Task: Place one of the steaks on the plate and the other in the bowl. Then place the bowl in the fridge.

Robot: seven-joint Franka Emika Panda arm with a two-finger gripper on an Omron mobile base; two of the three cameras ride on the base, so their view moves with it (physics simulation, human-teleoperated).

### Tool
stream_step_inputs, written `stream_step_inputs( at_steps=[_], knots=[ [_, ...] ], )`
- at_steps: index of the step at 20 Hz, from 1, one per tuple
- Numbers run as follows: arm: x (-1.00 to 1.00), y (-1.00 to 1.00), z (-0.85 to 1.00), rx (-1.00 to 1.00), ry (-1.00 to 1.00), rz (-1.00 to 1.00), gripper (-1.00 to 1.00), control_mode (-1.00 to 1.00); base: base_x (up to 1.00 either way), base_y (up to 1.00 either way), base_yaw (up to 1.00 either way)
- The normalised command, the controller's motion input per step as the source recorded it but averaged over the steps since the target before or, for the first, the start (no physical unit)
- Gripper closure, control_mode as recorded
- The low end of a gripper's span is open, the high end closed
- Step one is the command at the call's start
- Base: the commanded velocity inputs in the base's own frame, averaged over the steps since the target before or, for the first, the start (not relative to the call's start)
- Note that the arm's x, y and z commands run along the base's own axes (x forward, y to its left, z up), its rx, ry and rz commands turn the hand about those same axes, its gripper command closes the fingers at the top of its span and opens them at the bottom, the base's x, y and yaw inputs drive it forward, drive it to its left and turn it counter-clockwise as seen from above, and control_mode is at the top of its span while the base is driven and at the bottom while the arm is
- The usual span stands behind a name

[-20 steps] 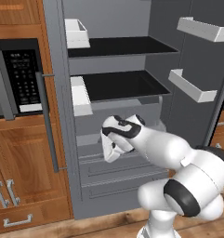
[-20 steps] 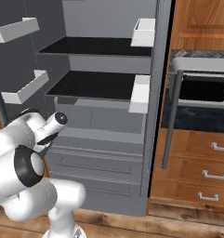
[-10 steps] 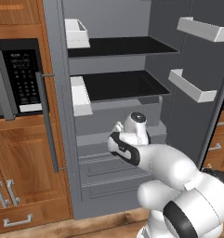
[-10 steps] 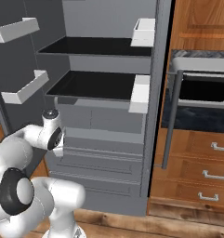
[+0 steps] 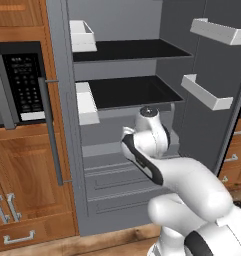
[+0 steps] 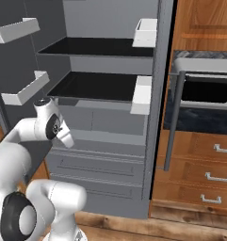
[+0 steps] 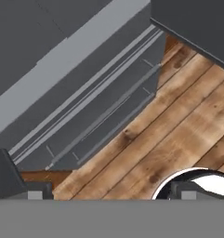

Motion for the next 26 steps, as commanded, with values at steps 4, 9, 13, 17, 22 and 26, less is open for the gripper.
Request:
stream_step_inputs(
  at_steps=[4, 9, 13, 17, 22, 26],
  knots=[
    [-0.21, -0.45, 0.18, 0.06, 0.11, 0.36, -1.0, -1.0, 0.0, 0.0, 0.0],
    [-0.12, -0.35, -0.05, -0.11, 0.13, 0.33, -1.0, -1.0, 0.0, 0.0, 0.0],
    [-0.28, -0.41, 0.0, -0.3, 0.02, 0.58, -1.0, -1.0, 0.0, 0.0, 0.0],
    [-0.13, -0.12, 0.0, -0.27, 0.07, 0.43, -1.0, -1.0, 0.0, 0.0, 0.0],
    [-0.01, 0.0, -0.13, 0.01, 0.0, -0.01, -1.0, -1.0, 0.0, 0.0, 0.0],
    [-0.29, -0.06, -0.02, 0.15, 0.07, -0.3, -1.0, -1.0, 0.0, 0.0, 0.0]
  ],
)
